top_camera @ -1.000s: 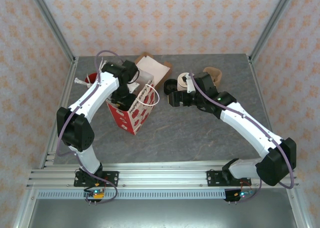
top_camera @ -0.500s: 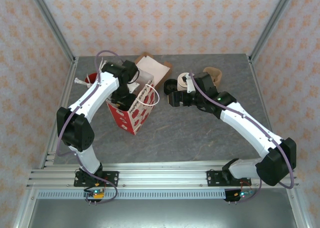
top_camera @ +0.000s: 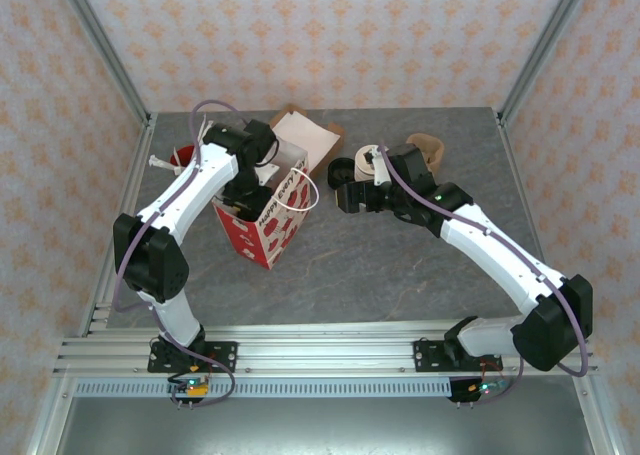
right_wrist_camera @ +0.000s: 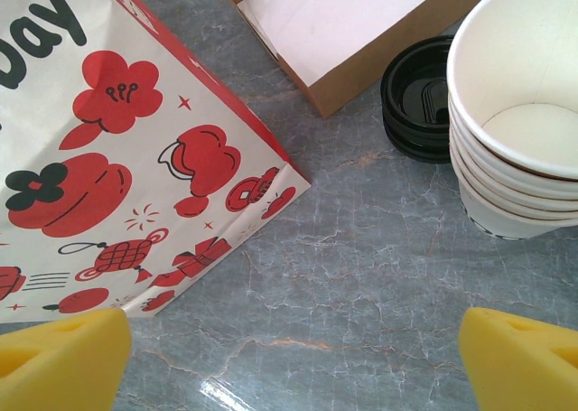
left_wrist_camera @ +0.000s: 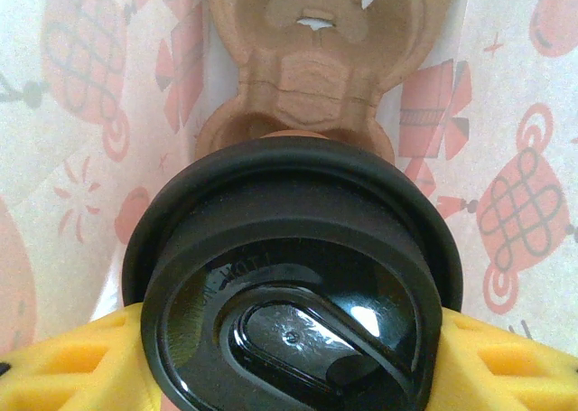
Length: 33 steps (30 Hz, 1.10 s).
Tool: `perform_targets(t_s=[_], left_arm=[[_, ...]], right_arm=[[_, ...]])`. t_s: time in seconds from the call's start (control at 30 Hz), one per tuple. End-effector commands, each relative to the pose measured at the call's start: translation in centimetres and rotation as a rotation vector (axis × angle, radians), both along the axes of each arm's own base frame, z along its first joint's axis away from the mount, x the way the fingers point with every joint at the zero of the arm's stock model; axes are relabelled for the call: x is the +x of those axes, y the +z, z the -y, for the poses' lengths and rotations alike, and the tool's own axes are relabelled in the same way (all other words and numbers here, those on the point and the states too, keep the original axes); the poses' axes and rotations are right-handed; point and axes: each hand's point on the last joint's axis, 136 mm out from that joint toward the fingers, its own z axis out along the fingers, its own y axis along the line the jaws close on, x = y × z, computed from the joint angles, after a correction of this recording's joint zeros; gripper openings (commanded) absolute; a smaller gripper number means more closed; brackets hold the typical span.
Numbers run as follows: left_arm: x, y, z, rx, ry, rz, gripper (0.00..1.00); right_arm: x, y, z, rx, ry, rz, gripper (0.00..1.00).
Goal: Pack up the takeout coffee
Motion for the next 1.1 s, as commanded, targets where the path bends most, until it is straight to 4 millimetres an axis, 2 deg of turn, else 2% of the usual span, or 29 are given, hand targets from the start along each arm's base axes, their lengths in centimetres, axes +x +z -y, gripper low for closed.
perform_targets(t_s=[0.0,1.07], left_arm=[[0.2,-0.7,-0.7,0.029,-0.006,-0.011,0.46],[0.3,-3.6,-0.3,0.029,-0.010,-0.064,0.45]], right_arm=[[0.2,0.7,-0.1,-0.006,-0.003,0.011,0.94],[0.3,0.5,-0.2,-0.007,-0.002,0.005,0.94]])
